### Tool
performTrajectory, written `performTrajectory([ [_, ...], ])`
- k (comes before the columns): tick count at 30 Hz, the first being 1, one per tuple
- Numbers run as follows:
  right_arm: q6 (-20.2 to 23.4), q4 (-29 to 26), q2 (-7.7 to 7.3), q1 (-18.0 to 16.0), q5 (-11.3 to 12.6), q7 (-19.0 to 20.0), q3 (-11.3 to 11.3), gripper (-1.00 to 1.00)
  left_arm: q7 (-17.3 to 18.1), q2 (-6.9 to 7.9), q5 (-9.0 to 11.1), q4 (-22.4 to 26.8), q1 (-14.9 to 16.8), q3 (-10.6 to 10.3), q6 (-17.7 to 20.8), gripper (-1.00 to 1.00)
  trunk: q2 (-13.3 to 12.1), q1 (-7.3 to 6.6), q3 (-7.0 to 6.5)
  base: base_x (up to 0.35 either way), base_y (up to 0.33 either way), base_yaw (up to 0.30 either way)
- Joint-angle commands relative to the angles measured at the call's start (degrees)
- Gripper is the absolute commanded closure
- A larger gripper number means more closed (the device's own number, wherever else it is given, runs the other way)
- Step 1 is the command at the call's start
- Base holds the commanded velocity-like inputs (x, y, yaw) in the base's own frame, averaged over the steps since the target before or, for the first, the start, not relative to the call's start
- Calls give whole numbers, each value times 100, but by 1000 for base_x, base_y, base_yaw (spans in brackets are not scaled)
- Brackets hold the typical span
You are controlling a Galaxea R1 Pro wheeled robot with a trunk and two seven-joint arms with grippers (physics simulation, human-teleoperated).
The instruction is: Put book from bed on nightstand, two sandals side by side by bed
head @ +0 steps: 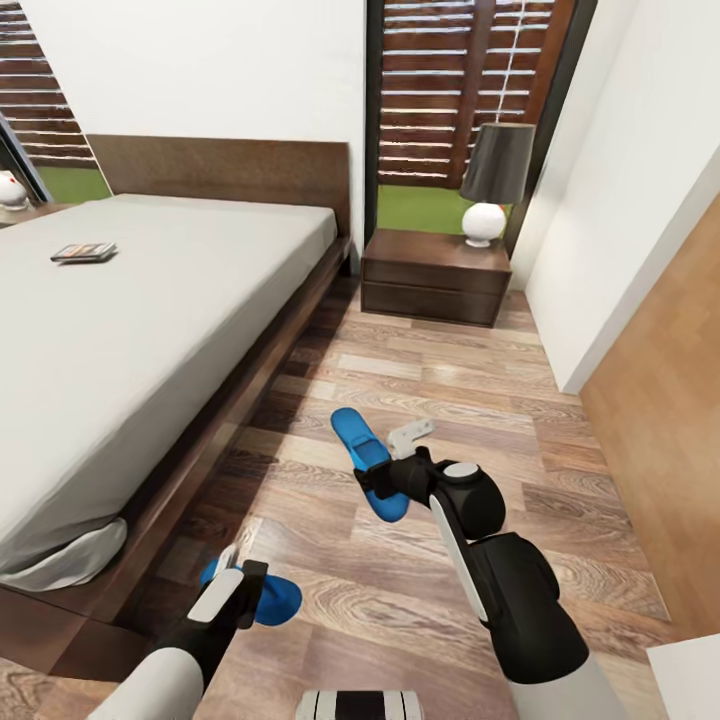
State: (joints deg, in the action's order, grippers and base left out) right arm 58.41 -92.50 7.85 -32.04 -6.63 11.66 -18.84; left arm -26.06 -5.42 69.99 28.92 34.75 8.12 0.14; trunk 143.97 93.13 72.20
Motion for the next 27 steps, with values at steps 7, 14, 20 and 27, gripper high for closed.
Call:
performTrajectory([
  [7, -211, -5, 0, -10, -50, 71, 45, 100, -14, 61, -36, -62, 301, 13, -32, 100, 12, 17, 160, 0, 0, 0],
  [14, -235, -5, 52, -105, -49, 202, 13, 100, -13, 97, -60, -228, 679, -47, -154, 100, 21, 35, 315, 0, 0, 0],
  [20, -224, -5, 62, -168, -49, 218, -4, 100, -7, 122, -57, -256, 703, -49, -190, 100, 29, 50, 448, 0, 0, 0],
  [27, -227, -6, 67, -165, -49, 228, -147, 100, -24, 162, -56, -263, 695, -50, -204, 100, 38, 68, 603, 0, 0, 0],
])
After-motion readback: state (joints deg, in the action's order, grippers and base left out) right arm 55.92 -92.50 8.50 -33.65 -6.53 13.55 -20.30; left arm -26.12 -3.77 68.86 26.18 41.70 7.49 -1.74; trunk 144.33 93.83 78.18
